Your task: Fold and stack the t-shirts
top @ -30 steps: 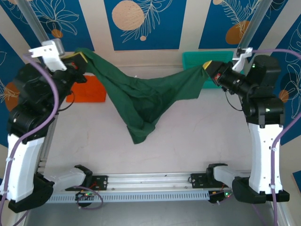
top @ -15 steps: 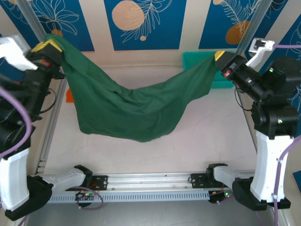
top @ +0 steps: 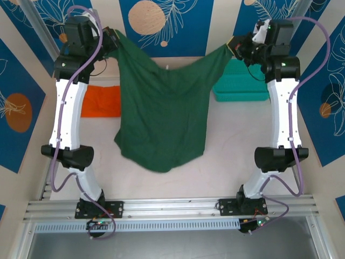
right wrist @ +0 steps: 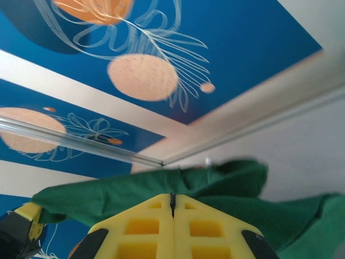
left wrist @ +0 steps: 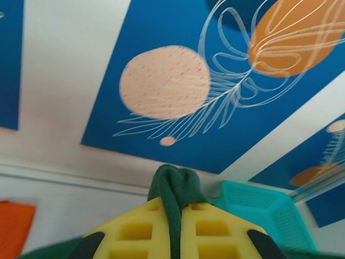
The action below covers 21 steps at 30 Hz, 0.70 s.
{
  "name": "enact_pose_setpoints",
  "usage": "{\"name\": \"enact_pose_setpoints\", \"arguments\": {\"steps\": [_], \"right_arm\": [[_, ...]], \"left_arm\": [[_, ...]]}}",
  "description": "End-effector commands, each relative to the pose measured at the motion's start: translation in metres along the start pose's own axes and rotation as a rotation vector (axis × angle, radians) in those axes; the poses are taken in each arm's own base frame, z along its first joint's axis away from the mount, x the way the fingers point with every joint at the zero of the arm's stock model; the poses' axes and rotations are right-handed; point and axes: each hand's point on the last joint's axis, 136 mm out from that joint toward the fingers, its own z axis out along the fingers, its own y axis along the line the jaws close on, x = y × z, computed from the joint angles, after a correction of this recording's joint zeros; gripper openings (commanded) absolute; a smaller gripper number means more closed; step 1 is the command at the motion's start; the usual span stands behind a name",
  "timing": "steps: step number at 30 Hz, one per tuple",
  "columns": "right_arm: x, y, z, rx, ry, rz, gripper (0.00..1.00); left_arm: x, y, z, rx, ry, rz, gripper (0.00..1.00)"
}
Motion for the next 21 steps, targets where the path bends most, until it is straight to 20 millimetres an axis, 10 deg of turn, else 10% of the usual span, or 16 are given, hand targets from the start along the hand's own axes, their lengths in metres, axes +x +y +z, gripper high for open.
{"name": "enact_pose_setpoints", "arguments": {"steps": [1, 5, 11, 15, 21], "right_arm": [[0.002, 0.082, -0.083, -0.186, -0.130, -0.200, 0.00], [0.040, 0.030, -0.093, -0.126, -0.171, -0.176, 0.00], [0.142, -0.088, -0.080, 0.064, 0.047, -0.006, 0.00], [0.179, -0.134, -0.084, 0.179, 0.109, 0.032, 0.00], [0.196, -0.155, -0.082, 0.235, 0.148, 0.065, 0.00]], "left_arm": [[-0.064, -0.063, -0.107, 0.226, -0.223, 0.047, 0.00], [-0.018, 0.010, -0.107, 0.004, -0.248, -0.027, 0.00], [0.143, 0.148, -0.089, -0.251, 0.058, -0.261, 0.00], [0.207, 0.185, -0.097, -0.351, 0.164, -0.305, 0.00], [0.230, 0.194, -0.099, -0.377, 0.206, -0.352, 0.00]]}}
